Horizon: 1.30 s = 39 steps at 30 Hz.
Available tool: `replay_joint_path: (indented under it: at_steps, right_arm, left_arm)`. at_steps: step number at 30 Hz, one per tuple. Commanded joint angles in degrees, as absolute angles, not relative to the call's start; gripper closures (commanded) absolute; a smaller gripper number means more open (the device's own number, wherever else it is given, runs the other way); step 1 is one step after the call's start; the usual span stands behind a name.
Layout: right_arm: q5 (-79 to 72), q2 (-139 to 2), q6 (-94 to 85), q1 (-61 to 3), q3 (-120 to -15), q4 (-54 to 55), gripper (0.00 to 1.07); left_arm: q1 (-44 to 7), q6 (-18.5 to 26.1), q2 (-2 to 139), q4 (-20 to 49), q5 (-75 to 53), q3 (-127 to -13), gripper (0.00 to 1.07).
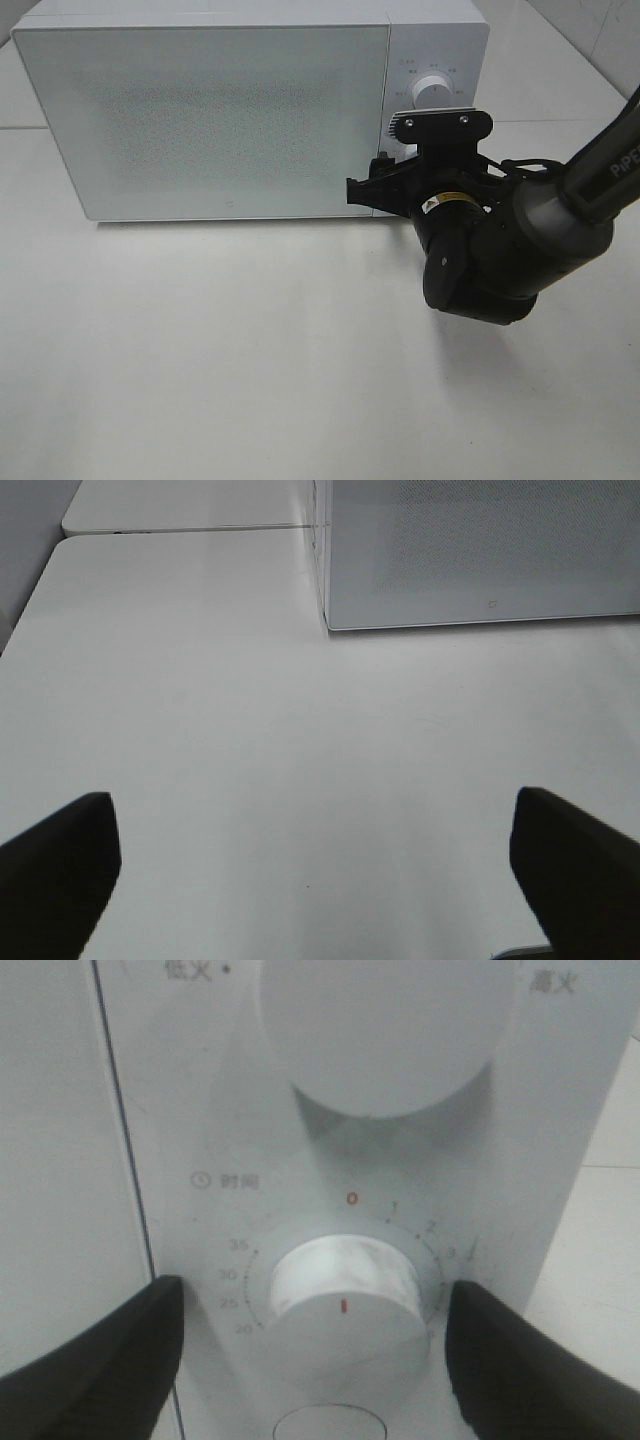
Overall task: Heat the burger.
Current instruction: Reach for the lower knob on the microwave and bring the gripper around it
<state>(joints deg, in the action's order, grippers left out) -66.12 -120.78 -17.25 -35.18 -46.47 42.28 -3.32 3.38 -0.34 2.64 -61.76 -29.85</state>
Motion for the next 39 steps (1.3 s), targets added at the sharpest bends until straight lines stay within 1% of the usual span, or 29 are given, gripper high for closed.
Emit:
replay_joint_path:
  at_steps: [1,14,16,17,19,20,21,22,23,24,25,26,27,28,29,35,36,39]
  right_arm:
    - [-72.48,-119.29,-17.48,-34.21,-48.36,42.63,0.36]
    - [-72.02,-119.29,-17.65,-34.84,-46.75,42.97,0.37]
    - [-71.91,-119.29,-17.59,-34.84,-46.41,42.97,0.42]
    - [-71.91,-119.29,-17.59,-34.84,-46.41,42.97,0.42]
    - [-71.85,-119.29,-17.59,-34.84,-46.41,42.97,0.53]
    - [-71.85,-119.29,-17.59,-34.84,-46.41,42.97,0.53]
    - [-71.51,-119.29,-17.59,-34.84,-46.41,42.97,0.64]
    - [-70.76,-119.29,-17.59,-34.84,-46.41,42.97,0.7]
    - [-70.76,-119.29,-17.59,-34.84,-46.41,42.97,0.7]
    - [-69.61,-119.29,-17.48,-34.84,-46.41,42.74,0.84]
    - [-69.33,-119.29,-17.42,-34.84,-46.41,42.69,0.91]
    - [-69.33,-119.29,-17.42,-34.84,-46.41,42.69,0.91]
    - [-69.33,-119.29,-17.3,-34.84,-46.41,42.46,1.03]
    - [-69.33,-119.29,-17.3,-34.84,-46.41,42.46,1.03]
    - [-69.61,-119.29,-16.9,-34.84,-46.41,42.06,1.07]
    - [-69.56,-119.29,-13.24,-34.84,-46.41,39.02,1.07]
    - [-69.56,-119.29,-9.74,-34.84,-46.41,38.45,1.07]
    - [-69.56,-119.29,-7.39,-34.84,-46.41,38.1,1.07]
  left_arm:
    - [-3.21,3.27,-1.32,3.09,-61.25,-29.74,0.09]
    - [-3.21,3.27,-1.32,3.09,-61.25,-29.74,0.09]
    - [-3.21,3.27,-1.32,3.09,-61.25,-29.74,0.09]
    - [-3.21,3.27,-1.32,3.09,-61.25,-29.74,0.09]
    - [-3.21,3.27,-1.32,3.09,-61.25,-29.74,0.09]
    - [-3.21,3.27,-1.32,3.09,-61.25,-29.74,0.09]
    - [-3.21,3.27,-1.32,3.09,-61.25,-29.74,0.09]
    - [-3.21,3.27,-1.32,3.09,-61.25,-29.74,0.09]
    - [-3.21,3.27,-1.32,3.09,-61.25,-29.74,0.09]
    - [-3.21,3.27,-1.32,3.09,-61.25,-29.74,0.09]
    - [-3.21,3.27,-1.32,3.09,-61.25,-29.74,0.09]
    - [-3.21,3.27,-1.32,3.09,-61.25,-29.74,0.09]
    - [-3.21,3.27,-1.32,3.09,-61.25,-29.74,0.09]
    - [-3.21,3.27,-1.32,3.09,-61.25,-29.74,0.09]
    - [-3.21,3.27,-1.32,3.09,-61.25,-29.74,0.09]
    - [-3.21,3.27,-1.32,3.09,-61.25,-29.74,0.09]
    - [-3.21,3.27,-1.32,3.09,-61.25,-29.74,0.09]
    - [-3.21,3.27,-1.32,3.09,-61.25,-29.74,0.09]
